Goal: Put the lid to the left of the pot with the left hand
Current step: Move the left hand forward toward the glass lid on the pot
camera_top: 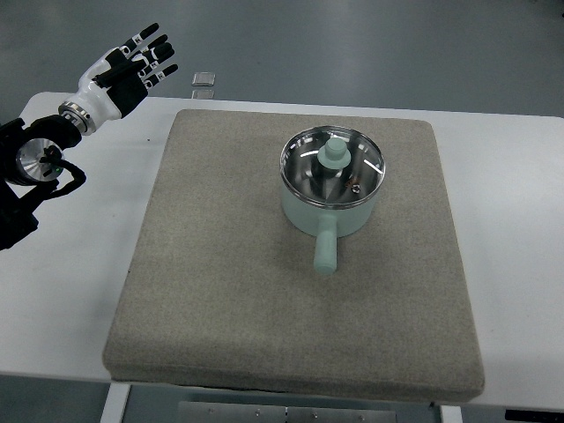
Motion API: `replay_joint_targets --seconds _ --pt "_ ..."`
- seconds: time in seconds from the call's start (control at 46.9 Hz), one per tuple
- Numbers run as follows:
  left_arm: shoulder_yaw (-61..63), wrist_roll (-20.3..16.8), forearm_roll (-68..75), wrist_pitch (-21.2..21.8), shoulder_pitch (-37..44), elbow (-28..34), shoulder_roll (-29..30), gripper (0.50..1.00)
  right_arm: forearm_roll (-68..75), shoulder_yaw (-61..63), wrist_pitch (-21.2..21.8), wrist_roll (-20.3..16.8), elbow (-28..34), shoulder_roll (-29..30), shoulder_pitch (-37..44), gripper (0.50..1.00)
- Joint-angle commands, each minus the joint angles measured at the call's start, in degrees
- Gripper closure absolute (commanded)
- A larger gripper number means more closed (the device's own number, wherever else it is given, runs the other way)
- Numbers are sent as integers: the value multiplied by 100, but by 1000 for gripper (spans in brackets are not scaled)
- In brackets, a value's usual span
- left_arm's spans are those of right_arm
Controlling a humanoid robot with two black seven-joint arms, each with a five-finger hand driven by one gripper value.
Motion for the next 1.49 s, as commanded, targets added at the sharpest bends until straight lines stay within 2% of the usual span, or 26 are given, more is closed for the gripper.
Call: replay_joint_targets --seconds 0.0,0.299,0.533,0.683,1.173,1.323,1.472 --pt "4 -9 12 -1 0 -2 -76 501 0 0 0 -1 4 0 -1 576" --pt "21 -9 21 26 -115 24 -94 504 0 0 0 -1 4 0 -1 576" --pt "83 -9 30 61 -352 419 -94 504 0 0 0 -1 -5 0 -1 576" --pt "118 -18 249 17 -413 437 -67 504 0 0 0 -1 4 0 -1 576" --pt "118 -27 4422 -27 -1019 121 12 501 0 0 0 -1 4 0 -1 576" --pt "127 -27 5812 -27 -1266 -476 240 501 0 0 0 -1 4 0 -1 576" --pt "293 -27 6349 -27 -1512 -547 240 504 0 0 0 -1 -5 0 -1 576"
